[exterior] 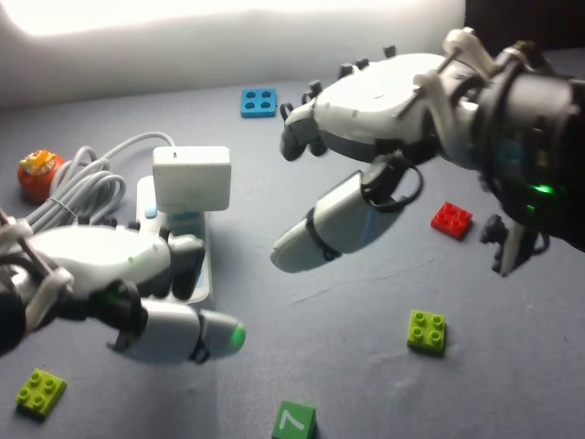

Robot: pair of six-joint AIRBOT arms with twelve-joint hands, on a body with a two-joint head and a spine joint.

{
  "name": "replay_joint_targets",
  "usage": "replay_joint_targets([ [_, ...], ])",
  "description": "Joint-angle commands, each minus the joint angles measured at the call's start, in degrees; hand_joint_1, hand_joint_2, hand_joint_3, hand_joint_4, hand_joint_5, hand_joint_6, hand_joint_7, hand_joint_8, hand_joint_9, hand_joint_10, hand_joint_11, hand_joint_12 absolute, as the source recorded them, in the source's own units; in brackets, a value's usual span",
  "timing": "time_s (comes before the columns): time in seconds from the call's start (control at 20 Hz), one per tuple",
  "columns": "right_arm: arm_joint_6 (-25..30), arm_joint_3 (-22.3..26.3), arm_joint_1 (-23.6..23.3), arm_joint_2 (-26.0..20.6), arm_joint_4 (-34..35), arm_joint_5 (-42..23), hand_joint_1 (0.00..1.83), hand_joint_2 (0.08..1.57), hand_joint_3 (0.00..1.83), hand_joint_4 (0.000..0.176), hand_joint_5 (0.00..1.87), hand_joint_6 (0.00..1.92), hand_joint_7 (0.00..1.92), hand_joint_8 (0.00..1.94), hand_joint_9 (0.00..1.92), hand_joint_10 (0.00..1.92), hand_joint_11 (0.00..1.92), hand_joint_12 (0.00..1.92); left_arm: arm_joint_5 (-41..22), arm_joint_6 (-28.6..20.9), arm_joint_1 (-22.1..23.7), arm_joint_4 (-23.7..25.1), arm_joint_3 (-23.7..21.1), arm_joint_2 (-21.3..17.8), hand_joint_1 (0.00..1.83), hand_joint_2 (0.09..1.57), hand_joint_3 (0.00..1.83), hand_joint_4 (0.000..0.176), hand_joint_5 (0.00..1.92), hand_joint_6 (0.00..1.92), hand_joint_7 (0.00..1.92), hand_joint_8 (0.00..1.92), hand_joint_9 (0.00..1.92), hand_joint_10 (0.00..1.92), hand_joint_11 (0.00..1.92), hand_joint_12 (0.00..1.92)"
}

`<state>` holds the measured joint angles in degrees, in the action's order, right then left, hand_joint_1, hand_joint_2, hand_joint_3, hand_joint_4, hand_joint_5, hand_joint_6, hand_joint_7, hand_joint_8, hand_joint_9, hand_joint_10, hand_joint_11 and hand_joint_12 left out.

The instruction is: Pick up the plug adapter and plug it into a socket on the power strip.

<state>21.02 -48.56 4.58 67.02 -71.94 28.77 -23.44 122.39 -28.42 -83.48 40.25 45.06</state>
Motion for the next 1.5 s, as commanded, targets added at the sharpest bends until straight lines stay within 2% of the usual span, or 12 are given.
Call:
replay_joint_targets([
  [0.0, 1.42, 1.06, -0.4, -1.0, -3.09, -2.66, 0.39, 0.79, 0.0, 0.0, 0.01, 1.55, 0.05, 1.68, 0.13, 1.65, 0.01, 1.77, -1.0, 0.33, 1.13, 1.86, 0.59, -0.68, 0.17, 1.17, 0.0, 0.0, 0.13, 1.92, 0.13, 1.92, 0.21, 1.92, 0.22, 1.92],
  [0.2, 2.5, 6.82, 0.33, -6.52, -2.91, -3.07, 0.44, 0.81, 0.0, 0.0, 0.03, 1.92, 0.03, 1.94, 0.14, 1.92, 0.1, 1.92, 0.12, 2.74, 5.7, 1.85, 1.39, -2.34, 0.03, 1.24, 0.01, 0.0, 0.42, 1.92, 0.48, 1.92, 0.46, 1.92, 0.55, 1.92],
  [0.45, 2.04, 10.24, 2.35, -10.14, -2.67, -4.02, 0.45, 0.82, 0.0, 0.0, 0.24, 1.92, 0.19, 1.94, 0.3, 1.92, 0.39, 1.92, 0.4, 3.38, 9.23, 1.85, 1.0, -5.24, 0.0, 1.24, 0.0, 0.0, 1.39, 1.92, 1.47, 1.92, 1.47, 1.92, 1.55, 1.92],
  [0.6, 2.92, 10.15, 3.73, -11.78, -2.69, -5.78, 0.35, 0.89, 0.01, 0.0, 0.69, 1.92, 0.79, 1.94, 0.8, 1.92, 0.85, 1.92, 1.02, 3.91, 10.88, 1.85, 0.83, -5.82, 0.25, 1.21, 0.0, 0.049, 1.51, 1.92, 1.59, 1.92, 1.59, 1.92, 1.59, 1.92],
  [0.75, 3.01, 9.64, 4.66, -12.38, -2.79, -6.29, 0.3, 0.94, 0.01, 0.0, 1.2, 1.92, 1.33, 1.94, 1.35, 1.92, 1.38, 1.92, 4.96, 3.91, 12.85, 1.85, 0.92, -6.44, 0.42, 1.27, 0.01, 0.0, 1.69, 1.92, 1.74, 1.92, 1.78, 1.92, 1.71, 1.92],
  [0.85, 3.13, 9.14, 5.13, -12.47, -3.01, -6.3, 0.34, 0.94, 0.0, 0.0, 1.43, 1.92, 1.53, 1.94, 1.54, 1.92, 1.53, 1.92, 5.7, 3.9, 14.5, 1.85, 0.21, -7.27, 1.12, 1.27, 0.0, 0.0, 1.6, 1.92, 1.73, 1.92, 1.79, 1.92, 1.82, 1.92],
  [0.9, 3.61, 9.05, 5.17, -12.64, -4.18, -6.29, 0.36, 0.98, 0.01, 0.0, 1.48, 1.92, 1.58, 1.94, 1.58, 1.92, 1.57, 1.92, 5.71, 3.86, 15.43, 1.85, -0.37, -7.68, 1.27, 1.25, 0.0, 0.009, 1.56, 1.92, 1.7, 1.92, 1.77, 1.92, 1.82, 1.92],
  [0.95, 4.88, 9.06, 5.21, -12.87, -6.37, -6.26, 0.37, 1.1, 0.02, 0.0, 1.49, 1.92, 1.6, 1.94, 1.6, 1.92, 1.62, 1.92, 5.36, 3.86, 16.09, 1.85, -0.88, -7.88, 1.34, 1.27, 0.0, 0.143, 1.47, 1.92, 1.65, 1.92, 1.73, 1.92, 1.77, 1.92],
  [1.05, 7.58, 8.84, 5.18, -13.77, -9.84, -6.06, 0.53, 1.3, 0.01, 0.0, 1.5, 1.92, 1.62, 1.94, 1.64, 1.92, 1.68, 1.92, 3.19, 3.9, 17.68, 1.85, -2.63, -8.03, 1.31, 1.3, 0.01, 0.175, 1.47, 1.92, 1.62, 1.92, 1.7, 1.92, 1.75, 1.92],
  [1.2, 8.1, 8.36, 5.93, -14.69, -9.85, -6.49, 1.04, 1.37, 0.0, 0.0, 1.42, 1.92, 1.61, 1.94, 1.66, 1.92, 1.72, 1.92, -1.5, 5.7, 19.11, 1.85, -5.61, -7.97, 1.26, 1.31, 0.01, 0.153, 1.48, 1.92, 1.57, 1.92, 1.63, 1.92, 1.68, 1.92],
  [1.3, 8.15, 7.98, 6.63, -14.9, -9.85, -6.57, 1.1, 1.38, 0.0, 0.0, 1.39, 1.92, 1.61, 1.94, 1.67, 1.92, 1.74, 1.92, -3.87, 5.71, 19.18, 1.84, -7.28, -7.98, 1.22, 1.34, 0.01, 0.0, 1.48, 1.92, 1.57, 1.92, 1.62, 1.92, 1.67, 1.92],
  [1.45, 8.16, 7.81, 6.99, -15.06, -9.86, -6.6, 1.1, 1.37, 0.0, 0.0, 1.41, 1.92, 1.6, 1.94, 1.66, 1.92, 1.71, 1.92, -1.99, 5.71, 19.07, 1.84, -6.93, -7.98, 1.21, 1.35, 0.01, 0.0, 1.48, 1.92, 1.55, 1.92, 1.62, 1.92, 1.67, 1.92],
])
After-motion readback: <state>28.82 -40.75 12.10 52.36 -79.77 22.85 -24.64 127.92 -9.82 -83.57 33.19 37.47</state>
